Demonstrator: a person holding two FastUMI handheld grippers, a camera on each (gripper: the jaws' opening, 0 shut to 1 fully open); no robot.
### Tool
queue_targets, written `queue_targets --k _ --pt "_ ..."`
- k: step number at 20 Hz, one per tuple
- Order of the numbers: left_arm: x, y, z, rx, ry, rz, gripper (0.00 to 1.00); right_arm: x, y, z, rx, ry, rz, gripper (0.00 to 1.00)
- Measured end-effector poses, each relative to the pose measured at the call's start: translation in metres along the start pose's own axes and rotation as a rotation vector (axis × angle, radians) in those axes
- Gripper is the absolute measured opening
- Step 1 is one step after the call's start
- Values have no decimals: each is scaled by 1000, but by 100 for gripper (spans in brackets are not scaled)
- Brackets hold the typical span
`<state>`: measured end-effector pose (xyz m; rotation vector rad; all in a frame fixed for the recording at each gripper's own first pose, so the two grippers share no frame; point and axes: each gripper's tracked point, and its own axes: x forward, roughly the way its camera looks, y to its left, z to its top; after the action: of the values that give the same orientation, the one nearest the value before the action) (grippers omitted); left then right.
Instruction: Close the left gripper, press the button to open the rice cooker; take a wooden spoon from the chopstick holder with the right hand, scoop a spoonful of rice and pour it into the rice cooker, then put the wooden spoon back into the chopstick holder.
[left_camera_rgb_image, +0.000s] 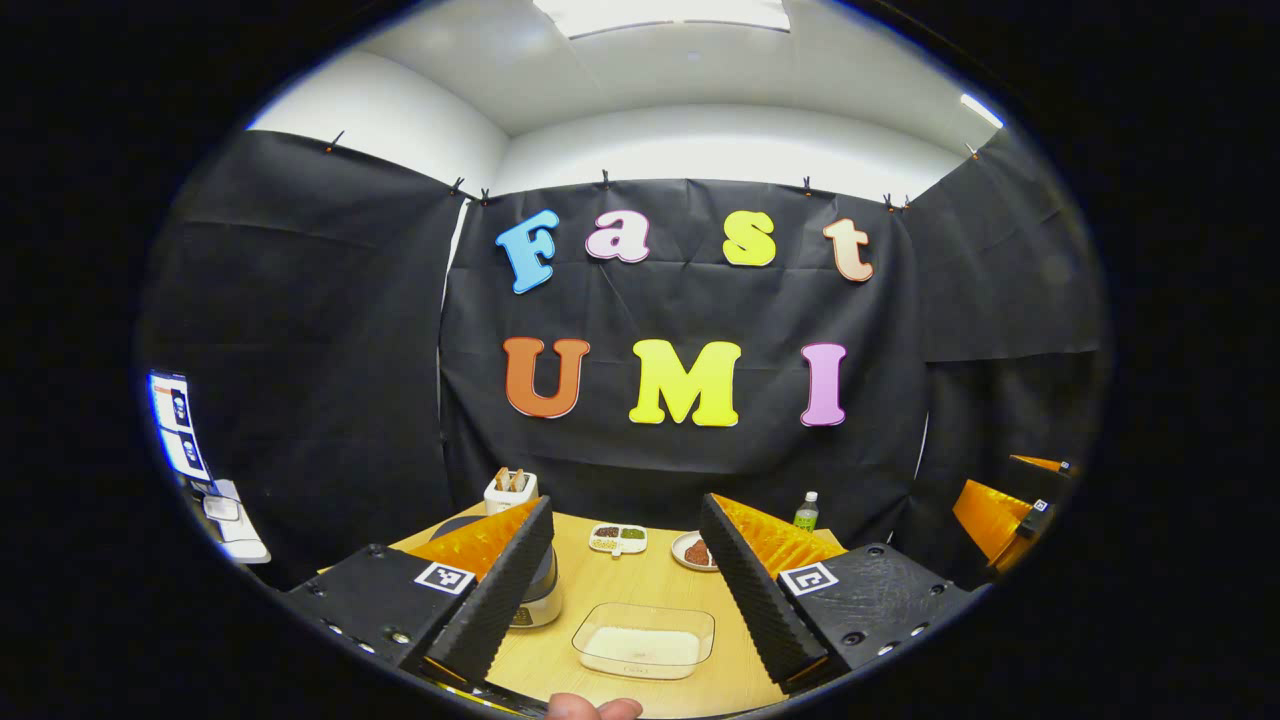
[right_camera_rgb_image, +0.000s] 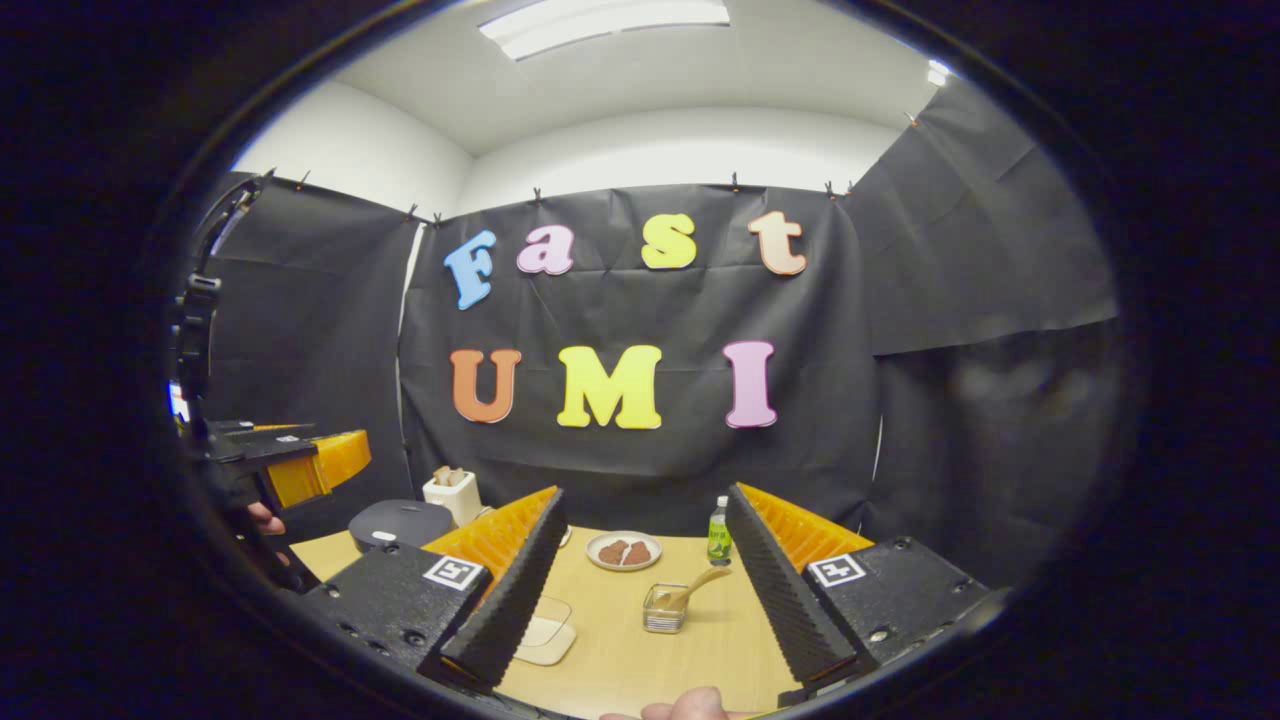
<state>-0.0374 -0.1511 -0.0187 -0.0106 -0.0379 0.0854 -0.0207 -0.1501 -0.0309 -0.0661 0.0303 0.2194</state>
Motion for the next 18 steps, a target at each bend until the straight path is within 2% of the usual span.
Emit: queue_targets --k 3,6,11,12,13,14,18 --pt "-8 2 2 7 -9 24 95 0 -12 -4 17 20 -21 99" --pt "-5 -3 10 1 -29 16 95 9 -28 -3 67 21 -74 99" --pt "13 -11 13 28 -53 -9 95 23 -43 -16 79 58 -127 100" --pt "19 -15 15 26 -58 -17 95 24 -44 -19 88 68 -133 100" --pt "23 -18 15 27 -63 -23 100 27 -45 -20 92 73 -134 100" --pt "28 -20 18 27 -71 -27 95 31 -45 -19 90 76 -134 100" --pt "36 -21 24 11 -96 -30 95 41 -41 -16 81 83 -122 100"
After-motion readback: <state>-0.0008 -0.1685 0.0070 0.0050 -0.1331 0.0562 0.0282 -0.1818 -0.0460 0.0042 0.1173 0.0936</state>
